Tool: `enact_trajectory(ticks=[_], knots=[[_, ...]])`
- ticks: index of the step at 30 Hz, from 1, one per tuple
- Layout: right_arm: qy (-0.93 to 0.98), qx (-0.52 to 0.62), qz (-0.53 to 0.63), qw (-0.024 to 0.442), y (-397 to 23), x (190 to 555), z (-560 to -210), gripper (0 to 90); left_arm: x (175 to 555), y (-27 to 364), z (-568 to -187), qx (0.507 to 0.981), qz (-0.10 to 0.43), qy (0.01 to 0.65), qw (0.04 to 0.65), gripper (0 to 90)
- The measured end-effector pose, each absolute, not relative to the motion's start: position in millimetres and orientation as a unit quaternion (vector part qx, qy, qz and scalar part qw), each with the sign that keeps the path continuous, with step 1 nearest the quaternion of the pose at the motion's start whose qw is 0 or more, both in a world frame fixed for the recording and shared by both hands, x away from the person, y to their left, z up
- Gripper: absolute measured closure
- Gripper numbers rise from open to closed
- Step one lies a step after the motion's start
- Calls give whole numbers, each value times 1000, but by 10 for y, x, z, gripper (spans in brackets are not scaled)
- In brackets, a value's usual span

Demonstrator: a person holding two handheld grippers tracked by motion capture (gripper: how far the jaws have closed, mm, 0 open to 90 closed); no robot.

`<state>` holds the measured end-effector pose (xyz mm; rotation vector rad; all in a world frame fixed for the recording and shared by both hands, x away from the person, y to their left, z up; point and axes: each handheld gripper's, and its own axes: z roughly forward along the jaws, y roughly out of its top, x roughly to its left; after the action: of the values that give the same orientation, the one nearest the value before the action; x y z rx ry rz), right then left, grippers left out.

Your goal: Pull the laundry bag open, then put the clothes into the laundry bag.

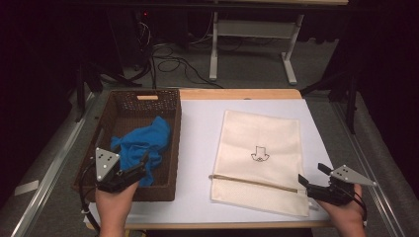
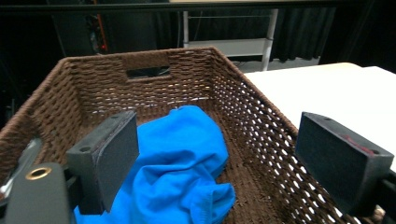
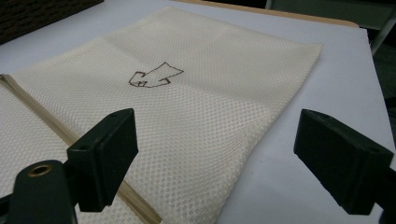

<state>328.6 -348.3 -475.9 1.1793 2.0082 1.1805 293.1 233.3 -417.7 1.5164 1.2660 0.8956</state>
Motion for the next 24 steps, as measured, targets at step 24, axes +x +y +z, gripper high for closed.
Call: enact_trajectory(ticks=[24], knots=[[736,439,446,258,-3500,3308,-4736,148,3486,2398,-3981,627,337,536,454,124]])
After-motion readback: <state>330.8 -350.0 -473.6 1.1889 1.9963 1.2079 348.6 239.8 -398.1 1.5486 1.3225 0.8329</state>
